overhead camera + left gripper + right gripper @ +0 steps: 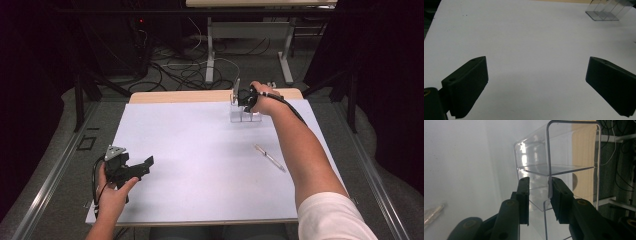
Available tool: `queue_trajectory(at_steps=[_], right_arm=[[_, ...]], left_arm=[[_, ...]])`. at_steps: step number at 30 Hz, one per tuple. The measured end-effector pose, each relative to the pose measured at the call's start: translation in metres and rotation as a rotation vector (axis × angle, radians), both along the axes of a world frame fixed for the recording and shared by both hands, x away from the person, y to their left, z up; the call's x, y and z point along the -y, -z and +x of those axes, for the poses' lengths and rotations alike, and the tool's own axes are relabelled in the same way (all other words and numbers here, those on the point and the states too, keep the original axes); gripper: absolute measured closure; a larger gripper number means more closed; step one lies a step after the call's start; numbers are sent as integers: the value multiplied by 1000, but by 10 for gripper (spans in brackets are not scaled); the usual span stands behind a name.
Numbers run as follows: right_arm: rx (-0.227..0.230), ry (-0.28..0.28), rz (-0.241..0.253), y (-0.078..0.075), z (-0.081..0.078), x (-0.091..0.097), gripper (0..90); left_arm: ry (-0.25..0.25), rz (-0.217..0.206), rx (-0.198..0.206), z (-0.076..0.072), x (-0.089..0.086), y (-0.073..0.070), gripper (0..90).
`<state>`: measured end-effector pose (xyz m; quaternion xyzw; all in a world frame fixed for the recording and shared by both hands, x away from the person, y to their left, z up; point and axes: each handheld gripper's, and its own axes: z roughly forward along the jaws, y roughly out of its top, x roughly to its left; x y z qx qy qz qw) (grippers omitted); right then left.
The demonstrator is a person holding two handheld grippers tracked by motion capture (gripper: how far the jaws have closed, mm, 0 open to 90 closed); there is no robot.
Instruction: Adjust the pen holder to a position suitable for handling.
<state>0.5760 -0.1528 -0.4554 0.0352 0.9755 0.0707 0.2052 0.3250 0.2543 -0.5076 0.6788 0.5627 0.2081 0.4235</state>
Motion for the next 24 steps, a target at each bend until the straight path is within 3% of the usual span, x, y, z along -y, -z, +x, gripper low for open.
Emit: queue_trajectory(at_steps=[4, 16, 22, 23, 24], right_arm=[[-9, -20, -14, -2, -1, 0, 842], [-52, -52, -44, -4, -7, 0, 875], [-61, -60, -22, -3, -8, 1, 887], [-67, -61, -37, -4, -8, 1, 887], [-49, -66, -1, -1, -8, 2, 888]], left_arm=[[1, 0, 0, 0, 0, 0, 46], [-1, -1, -8, 0, 2, 1, 48], [5, 6, -11, 0, 2, 1, 48], [5, 7, -12, 0, 2, 1, 48], [6, 7, -13, 0, 2, 1, 48]])
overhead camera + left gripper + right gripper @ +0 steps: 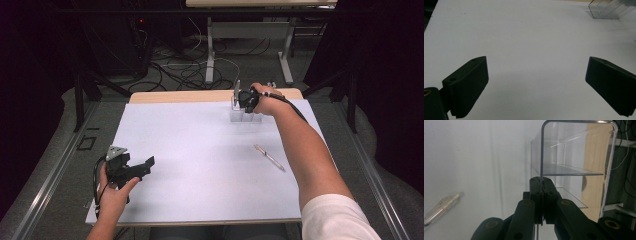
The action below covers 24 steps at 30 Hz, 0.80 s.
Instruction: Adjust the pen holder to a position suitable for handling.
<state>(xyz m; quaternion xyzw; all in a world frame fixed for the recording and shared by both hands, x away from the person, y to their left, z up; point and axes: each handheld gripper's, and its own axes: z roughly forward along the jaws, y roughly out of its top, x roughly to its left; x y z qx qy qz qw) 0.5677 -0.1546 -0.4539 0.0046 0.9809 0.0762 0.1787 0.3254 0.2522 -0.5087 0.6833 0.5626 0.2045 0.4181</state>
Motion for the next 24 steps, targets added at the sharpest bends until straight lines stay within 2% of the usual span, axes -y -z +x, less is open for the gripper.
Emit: queue_trajectory(at_steps=[1, 4, 5, 6, 7, 8, 9, 11, 12, 13, 15, 16, 17, 18, 23, 24], right_arm=[[-1, 18, 5, 0, -2, 0, 887], [-23, 6, -44, -6, -3, -1, 886], [12, -13, 21, -1, -4, 0, 884], [-8, -2, -25, -6, -7, -2, 883], [-2, -8, -26, -8, -8, -2, 884], [-7, 17, -17, -9, -11, -3, 885], [-4, 4, -30, -12, -12, -4, 885], [-4, 26, -46, -17, -18, -7, 883], [13, 39, -25, -17, -22, -8, 885], [-5, 38, -26, -21, -27, -11, 887], [-4, 28, -17, -23, -29, -13, 886], [-18, 44, -28, -25, -33, -14, 885], [-17, 37, -15, -27, -36, -16, 886], [-27, 55, -5, -28, -40, -17, 886], [-38, 49, -17, -33, -59, -26, 888], [-28, 44, 11, -32, -63, -27, 889]], left_arm=[[-4, -6, 2, 0, 1, 0, 48], [2, 0, -3, 0, 0, 1, 49], [3, 0, -3, 0, 1, 1, 49], [4, 0, -6, 1, 1, 1, 49], [6, -1, -6, 1, 1, 1, 49], [8, -1, -6, 1, 1, 1, 49], [10, -1, -5, 1, 1, 1, 50], [13, -3, -4, 1, 2, 1, 50], [14, -1, -6, 1, 2, 0, 50], [14, -2, -6, 1, 2, 0, 50], [19, 0, -7, 1, 3, 1, 50], [21, 0, -8, 1, 3, 1, 51], [25, -1, -9, 1, 4, 1, 51], [27, -1, -12, 0, 4, 1, 51], [32, -9, -7, 0, 5, 1, 50], [33, -9, -7, 0, 5, 1, 51]])
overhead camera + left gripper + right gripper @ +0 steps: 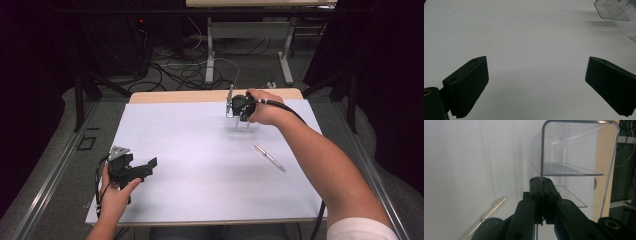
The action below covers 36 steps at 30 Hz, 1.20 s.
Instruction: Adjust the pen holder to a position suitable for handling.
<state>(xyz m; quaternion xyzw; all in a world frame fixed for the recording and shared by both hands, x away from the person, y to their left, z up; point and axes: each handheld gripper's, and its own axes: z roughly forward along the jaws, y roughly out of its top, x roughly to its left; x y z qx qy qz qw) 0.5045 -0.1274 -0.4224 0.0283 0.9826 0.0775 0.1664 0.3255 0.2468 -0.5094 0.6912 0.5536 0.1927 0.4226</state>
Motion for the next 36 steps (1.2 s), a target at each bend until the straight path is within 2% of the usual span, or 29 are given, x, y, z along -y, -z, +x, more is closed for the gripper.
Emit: queue_trajectory(at_steps=[1, 2, 3, 4, 6, 8, 13, 16, 21, 22, 23, 24, 31, 36], right_arm=[[-24, 7, -28, -3, -4, -2, 889], [-31, 11, -21, -2, -8, -3, 890], [-35, 0, 7, -1, -12, -4, 891], [-57, 1, -11, -2, -15, -6, 892], [-72, -4, 11, 0, -23, -9, 892], [-87, -18, 11, 2, -32, -13, 892], [-118, -59, -2, 8, -51, -20, 893], [-136, -55, -9, 8, -60, -25, 892], [-182, -60, 11, 6, -68, -30, 891], [-184, -70, 10, 6, -69, -31, 891], [-175, -75, 34, 9, -70, -33, 892], [-194, -66, 4, 7, -72, -35, 892], [-215, -109, 9, 10, -76, -51, 891], [-233, -117, -6, 13, -78, -63, 888]], left_arm=[[0, -1, -1, 0, 0, 0, 51], [0, 0, -1, 0, 0, 0, 51], [0, 0, -1, 0, 0, 0, 51], [-1, 0, -1, 0, 0, 0, 52], [-3, 0, -2, 0, 1, 0, 52], [-3, 2, -2, 0, 1, 1, 54], [-3, 9, -4, 0, 2, 0, 54], [-4, 12, -5, 0, 3, 1, 55], [-1, 14, -4, 0, 5, 0, 56], [1, 15, -6, 0, 5, 0, 56], [2, 16, -6, 0, 6, 0, 56], [3, 17, -4, 0, 6, 0, 56], [2, 19, -4, 0, 7, 0, 57], [3, 18, -4, 0, 7, 0, 57]])
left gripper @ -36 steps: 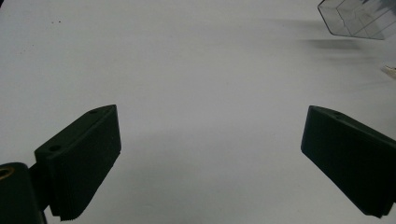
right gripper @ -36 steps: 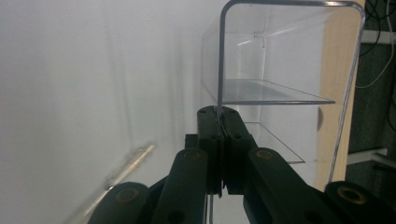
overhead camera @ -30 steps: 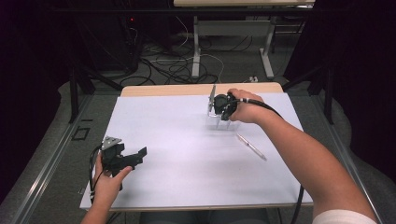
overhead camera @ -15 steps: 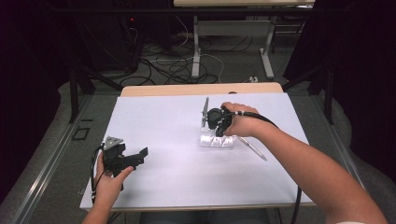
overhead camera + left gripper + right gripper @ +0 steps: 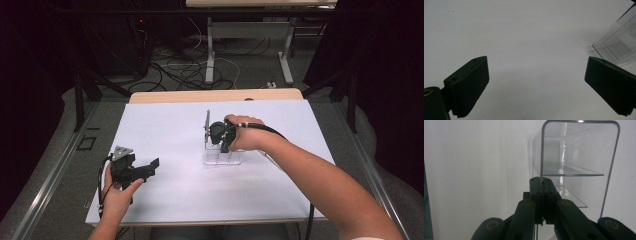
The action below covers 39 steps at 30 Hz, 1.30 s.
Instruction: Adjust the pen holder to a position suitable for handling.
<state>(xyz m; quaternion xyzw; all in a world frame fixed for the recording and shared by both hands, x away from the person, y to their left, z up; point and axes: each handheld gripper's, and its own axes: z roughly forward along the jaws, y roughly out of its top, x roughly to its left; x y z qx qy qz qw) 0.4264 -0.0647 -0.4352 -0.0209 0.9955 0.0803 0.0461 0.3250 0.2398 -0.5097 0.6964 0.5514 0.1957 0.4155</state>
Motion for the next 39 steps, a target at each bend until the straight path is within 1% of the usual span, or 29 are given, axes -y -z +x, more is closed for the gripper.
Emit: queue_trajectory(at_steps=[1, 3, 4, 7, 8, 10, 11, 13, 15, 16, 17, 18, 19, 20, 23, 24, 25, 26, 27, 29, 30, 31, 32, 36, 39], right_arm=[[1, 0, -2, 1, 0, -2, 887], [-4, 12, 11, 4, 1, -6, 885], [-4, 12, 11, 4, 1, -6, 885], [-14, 15, 22, 6, 3, -7, 885], [-14, 26, 25, 6, 4, -7, 884], [-9, 12, 36, 7, 5, -8, 881], [-5, 14, 30, 7, 5, -8, 879], [7, 10, 37, 7, 4, -9, 872], [9, 15, 36, 7, 4, -8, 870], [13, 15, 41, 6, 3, -7, 863], [11, 12, 58, 5, 3, -6, 847], [15, 19, 61, 4, 2, -5, 833], [17, 36, 83, 2, 1, -4, 822], [20, 37, 101, 1, 1, -2, 811], [22, 86, 134, -2, 1, 4, 778], [21, 98, 150, -2, 1, 6, 771], [30, 102, 164, -3, 1, 9, 764], [34, 123, 168, -4, 0, 11, 757], [44, 124, 174, -6, 0, 13, 749], [48, 154, 197, -8, 0, 17, 732], [54, 159, 204, -9, 1, 19, 725], [55, 178, 207, -11, 1, 22, 716], [59, 179, 217, -12, 2, 24, 708], [69, 210, 255, -16, 3, 36, 679], [72, 255, 272, -18, 4, 45, 645]], left_arm=[[0, 0, 0, 0, 0, 0, 57], [4, 6, -2, 0, -1, 0, 58], [3, 0, 0, 0, -1, 0, 58], [0, -2, -1, 0, -2, 1, 57], [-2, -2, -1, 0, -2, 1, 57], [-2, -4, -1, 0, -3, 1, 58], [-2, -4, -1, 0, -3, 1, 58], [-2, -4, 0, 0, -3, 1, 58], [3, 1, -2, 0, -3, 1, 58], [3, 3, -2, 0, -3, 1, 58], [3, 3, -3, 0, -3, 1, 58], [2, 2, -1, 0, -3, 1, 58], [2, 1, -1, 0, -3, 1, 58], [1, 2, -1, 0, -2, 1, 58], [4, 6, -6, 0, -2, 1, 58], [1, 4, -2, 0, -1, 1, 58], [3, 5, -2, 0, -1, 1, 59], [4, 5, -2, 0, -1, 1, 59], [4, 6, -2, 0, -1, 2, 59], [4, 5, -3, 1, -1, 2, 59], [3, 6, -4, 0, 0, 2, 59], [3, 6, -4, 0, 0, 2, 59], [3, 6, -4, 0, 0, 2, 59], [4, 10, -5, 0, -1, 2, 59], [0, 7, -6, 0, -1, 2, 59]])
